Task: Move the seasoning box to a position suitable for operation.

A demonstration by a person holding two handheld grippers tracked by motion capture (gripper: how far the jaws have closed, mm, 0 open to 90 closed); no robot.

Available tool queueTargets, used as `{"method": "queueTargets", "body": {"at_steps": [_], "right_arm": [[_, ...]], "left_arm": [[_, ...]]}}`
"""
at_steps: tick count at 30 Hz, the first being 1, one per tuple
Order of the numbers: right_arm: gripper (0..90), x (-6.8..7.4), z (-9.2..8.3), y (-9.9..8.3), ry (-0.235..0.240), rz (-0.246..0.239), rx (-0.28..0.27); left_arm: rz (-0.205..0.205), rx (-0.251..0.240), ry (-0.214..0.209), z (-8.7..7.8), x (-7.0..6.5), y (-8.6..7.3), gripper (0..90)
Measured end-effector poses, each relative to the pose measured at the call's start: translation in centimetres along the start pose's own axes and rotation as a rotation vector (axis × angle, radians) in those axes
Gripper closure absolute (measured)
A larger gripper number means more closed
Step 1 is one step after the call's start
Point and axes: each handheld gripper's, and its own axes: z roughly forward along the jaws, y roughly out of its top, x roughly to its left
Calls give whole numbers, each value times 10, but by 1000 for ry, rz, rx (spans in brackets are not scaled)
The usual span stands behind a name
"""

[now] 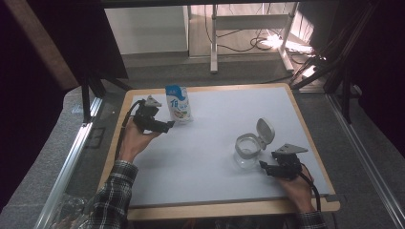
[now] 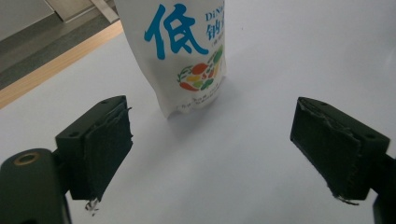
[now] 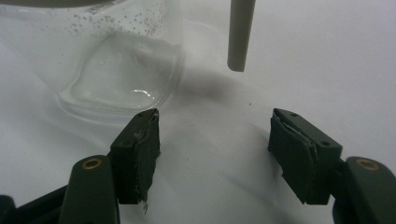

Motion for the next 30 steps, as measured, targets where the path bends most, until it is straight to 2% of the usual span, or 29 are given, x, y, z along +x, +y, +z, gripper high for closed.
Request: {"method": "queueTargets", "body": {"at_steps": [3,5,12,18,21,23,28,30], "right_arm": [[343,0,0,0,0,-1,0],[343,0,0,0,0,-1,0],[343,0,0,0,0,-2,0],[343,0,0,0,-2,-2,0],[343,0,0,0,-2,-2,0],[343,0,0,0,-2,-2,0],[343,0,0,0,-2,-2,0],[343,0,0,0,-2,-3,0]], "left_arm": [[4,11,-3,8,5,5,139],[-2,0,0,14,11,9,152],[-2,3,4,24,22,15,194],[-9,17,-24,34,35,25,240],[-7,20,-20,36,38,28,259],[-5,1,-22,37,41,31,296],[10,6,-19,40,45,36,353],[9,3,-35,41,48,37,401]]}}
